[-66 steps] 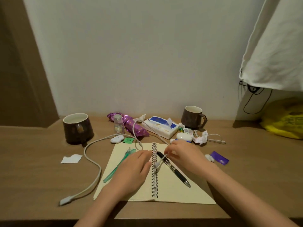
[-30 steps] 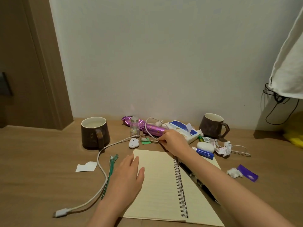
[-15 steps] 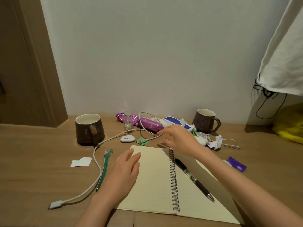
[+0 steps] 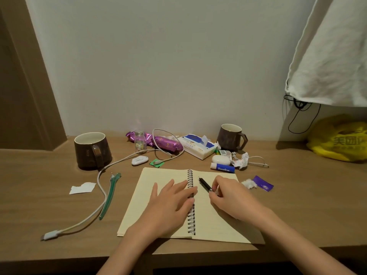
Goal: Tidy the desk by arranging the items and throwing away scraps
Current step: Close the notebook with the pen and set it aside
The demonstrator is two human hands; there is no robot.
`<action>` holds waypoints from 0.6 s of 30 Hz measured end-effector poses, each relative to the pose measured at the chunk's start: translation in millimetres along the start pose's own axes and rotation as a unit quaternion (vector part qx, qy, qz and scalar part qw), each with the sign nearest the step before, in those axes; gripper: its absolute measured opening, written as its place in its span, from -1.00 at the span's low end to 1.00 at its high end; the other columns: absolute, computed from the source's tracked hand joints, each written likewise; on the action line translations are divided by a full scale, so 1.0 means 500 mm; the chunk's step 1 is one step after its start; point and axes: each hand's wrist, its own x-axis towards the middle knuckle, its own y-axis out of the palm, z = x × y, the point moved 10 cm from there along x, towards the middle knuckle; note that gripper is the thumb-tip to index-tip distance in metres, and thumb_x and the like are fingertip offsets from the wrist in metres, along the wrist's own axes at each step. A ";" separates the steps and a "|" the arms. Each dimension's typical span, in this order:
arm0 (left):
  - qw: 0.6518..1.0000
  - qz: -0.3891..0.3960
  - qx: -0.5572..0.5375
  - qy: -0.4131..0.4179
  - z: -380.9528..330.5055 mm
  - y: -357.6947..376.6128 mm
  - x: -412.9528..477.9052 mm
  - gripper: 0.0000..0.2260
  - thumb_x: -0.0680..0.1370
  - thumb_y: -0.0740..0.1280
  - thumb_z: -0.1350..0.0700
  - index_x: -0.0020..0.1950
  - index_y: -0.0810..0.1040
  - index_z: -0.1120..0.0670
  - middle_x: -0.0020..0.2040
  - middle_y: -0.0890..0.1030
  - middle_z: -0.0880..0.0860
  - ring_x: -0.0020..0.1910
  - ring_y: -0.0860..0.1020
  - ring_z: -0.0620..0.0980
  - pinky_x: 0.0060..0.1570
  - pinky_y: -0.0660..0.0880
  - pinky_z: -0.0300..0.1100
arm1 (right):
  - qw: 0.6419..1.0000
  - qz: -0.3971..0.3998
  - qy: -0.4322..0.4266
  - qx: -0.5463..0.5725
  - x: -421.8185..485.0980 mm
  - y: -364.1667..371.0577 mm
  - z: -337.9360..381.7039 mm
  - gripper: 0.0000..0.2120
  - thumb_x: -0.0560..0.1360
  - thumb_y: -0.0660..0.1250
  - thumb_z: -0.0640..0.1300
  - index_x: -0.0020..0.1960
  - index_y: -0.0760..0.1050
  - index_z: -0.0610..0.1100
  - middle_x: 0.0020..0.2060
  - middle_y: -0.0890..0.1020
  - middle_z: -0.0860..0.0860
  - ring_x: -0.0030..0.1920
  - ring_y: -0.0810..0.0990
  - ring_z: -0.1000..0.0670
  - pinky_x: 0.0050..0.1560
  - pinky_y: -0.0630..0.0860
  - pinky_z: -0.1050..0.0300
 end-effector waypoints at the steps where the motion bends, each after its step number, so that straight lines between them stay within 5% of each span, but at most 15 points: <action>1: 1.000 0.012 0.011 0.000 -0.004 0.007 0.001 -0.62 0.61 -0.06 -0.20 0.44 0.13 -0.35 0.53 0.07 -0.22 0.53 -0.08 -0.08 0.46 -0.23 0.17 | 1.000 0.001 0.007 -0.002 0.000 -0.002 -0.007 -0.84 0.57 0.21 0.06 0.08 0.41 0.02 -0.12 0.56 0.09 -0.12 0.54 0.09 -0.05 0.59 0.08; 7: 0.999 0.015 0.014 -0.025 -0.002 -0.002 -0.016 -0.65 0.61 -0.03 -0.19 0.40 0.23 -0.33 0.50 0.16 -0.22 0.53 -0.01 -0.08 0.47 -0.16 0.19 | 0.997 0.006 0.047 0.066 0.013 -0.026 -0.067 -0.87 0.57 0.23 -0.01 0.07 0.45 -0.03 -0.10 0.57 0.04 -0.11 0.55 0.10 -0.11 0.53 0.20; 12: 0.997 -0.042 0.065 -0.014 -0.010 -0.048 -0.003 -0.69 0.59 0.05 -0.18 0.31 0.39 -0.27 0.38 0.36 -0.19 0.36 0.32 -0.11 0.34 0.23 -0.01 | 0.980 -0.017 0.063 0.189 0.035 -0.048 -0.112 -0.88 0.58 0.24 -0.05 0.05 0.49 -0.06 -0.11 0.60 0.00 -0.12 0.56 0.07 -0.15 0.51 0.19; 18: 0.995 -0.023 0.099 -0.015 -0.006 -0.061 0.108 -0.60 0.58 0.11 -0.18 0.37 0.39 -0.08 0.35 0.42 -0.05 0.33 0.36 0.00 0.24 0.37 -0.02 | 0.934 -0.001 0.056 0.354 0.058 -0.052 -0.092 -0.86 0.59 0.23 -0.08 0.05 0.54 -0.08 -0.12 0.57 -0.02 -0.28 0.46 0.10 -0.43 0.38 0.37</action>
